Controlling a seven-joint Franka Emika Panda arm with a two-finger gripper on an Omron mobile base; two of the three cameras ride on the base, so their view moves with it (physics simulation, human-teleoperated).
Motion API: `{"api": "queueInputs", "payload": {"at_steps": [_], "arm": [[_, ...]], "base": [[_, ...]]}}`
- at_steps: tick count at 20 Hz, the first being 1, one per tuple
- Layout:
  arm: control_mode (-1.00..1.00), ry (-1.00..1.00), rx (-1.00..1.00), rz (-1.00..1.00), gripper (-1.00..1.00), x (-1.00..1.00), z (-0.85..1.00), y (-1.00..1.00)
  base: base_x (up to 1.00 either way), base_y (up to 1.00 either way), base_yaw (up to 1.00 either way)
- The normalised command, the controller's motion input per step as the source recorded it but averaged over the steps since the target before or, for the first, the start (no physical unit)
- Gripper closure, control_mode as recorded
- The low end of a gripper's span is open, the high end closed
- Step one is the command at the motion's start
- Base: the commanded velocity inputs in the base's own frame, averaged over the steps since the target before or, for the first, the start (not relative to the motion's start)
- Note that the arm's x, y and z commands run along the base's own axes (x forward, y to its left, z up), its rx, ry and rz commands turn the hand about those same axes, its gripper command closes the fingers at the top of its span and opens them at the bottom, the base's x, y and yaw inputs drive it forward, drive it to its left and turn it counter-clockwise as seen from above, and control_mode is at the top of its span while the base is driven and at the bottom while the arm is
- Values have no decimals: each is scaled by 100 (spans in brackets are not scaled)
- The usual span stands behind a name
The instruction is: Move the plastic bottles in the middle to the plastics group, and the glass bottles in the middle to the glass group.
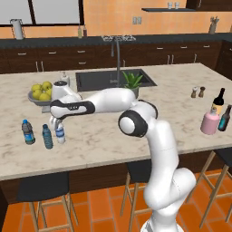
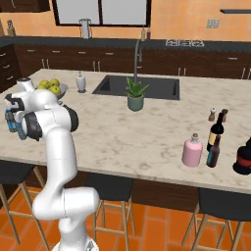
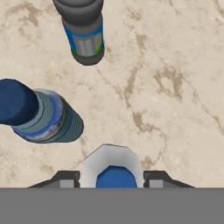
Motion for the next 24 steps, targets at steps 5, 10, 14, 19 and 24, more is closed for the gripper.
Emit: {"api": "queueInputs", "payload": {"at_steps": [5, 10, 14, 19, 24], "arm": [[-100, 0, 0, 0, -100, 0, 0, 0], [-100, -2, 0, 0, -100, -3, 16, -1], [-100, 0, 5, -4, -100, -40, 49, -18], [-100, -3, 23, -18, -100, -92, 4, -66], [-100, -1, 28, -22, -100, -79, 0, -83]], "base": [[0, 0, 0], [0, 0, 0], [0, 0, 0], [0, 0, 0], [0, 0, 0]]}}
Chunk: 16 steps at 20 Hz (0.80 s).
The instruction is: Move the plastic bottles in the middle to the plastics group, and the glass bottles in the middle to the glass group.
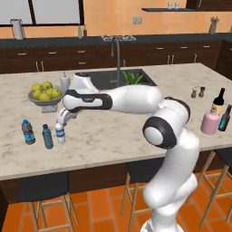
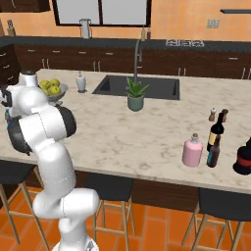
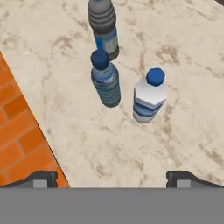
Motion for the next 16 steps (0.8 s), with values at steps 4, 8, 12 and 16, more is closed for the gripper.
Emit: {"api": "queueInputs", "payload": {"at_steps": [4, 8, 12, 16], "arm": [[-100, 0, 6, -26, -100, -73, 0, -64], [-100, 0, 0, -21, -100, -51, 12, -59], [-100, -1, 0, -28, -100, -75, 32, -91], [-100, -4, 0, -33, -100, -91, 38, -99]], "base": [[0, 0, 0], [0, 0, 0], [0, 0, 0], [0, 0, 0]]}}
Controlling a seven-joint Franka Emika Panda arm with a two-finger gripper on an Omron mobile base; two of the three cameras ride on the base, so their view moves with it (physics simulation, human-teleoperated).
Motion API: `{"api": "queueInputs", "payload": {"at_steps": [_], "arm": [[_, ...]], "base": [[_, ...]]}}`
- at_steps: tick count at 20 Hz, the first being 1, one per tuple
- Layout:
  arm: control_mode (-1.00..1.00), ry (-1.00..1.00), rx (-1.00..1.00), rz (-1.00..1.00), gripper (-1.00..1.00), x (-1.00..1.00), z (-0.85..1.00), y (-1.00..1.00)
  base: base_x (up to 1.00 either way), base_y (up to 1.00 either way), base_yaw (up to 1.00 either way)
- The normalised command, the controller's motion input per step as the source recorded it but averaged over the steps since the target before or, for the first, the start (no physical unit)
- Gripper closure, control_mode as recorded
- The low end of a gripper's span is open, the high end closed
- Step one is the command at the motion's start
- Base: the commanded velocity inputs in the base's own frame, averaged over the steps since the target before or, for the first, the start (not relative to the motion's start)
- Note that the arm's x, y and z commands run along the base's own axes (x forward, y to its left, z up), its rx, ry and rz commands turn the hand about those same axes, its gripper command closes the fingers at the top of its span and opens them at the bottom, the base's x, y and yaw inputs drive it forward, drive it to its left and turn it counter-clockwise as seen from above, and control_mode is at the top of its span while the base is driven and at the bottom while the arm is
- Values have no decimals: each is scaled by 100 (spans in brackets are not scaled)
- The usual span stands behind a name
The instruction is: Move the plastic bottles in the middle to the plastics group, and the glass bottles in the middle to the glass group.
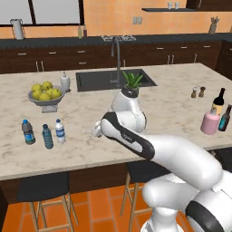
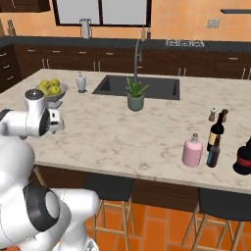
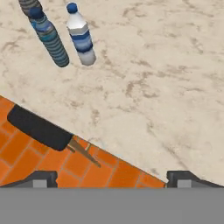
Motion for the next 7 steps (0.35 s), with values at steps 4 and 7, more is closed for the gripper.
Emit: {"api": "queueInputs", "payload": {"at_steps": [4, 7], "arm": [[-100, -3, 0, -33, -100, -96, 33, -87], [-100, -5, 0, -31, -100, -90, 19, -68]], "base": [[0, 0, 0], [0, 0, 0]]}}
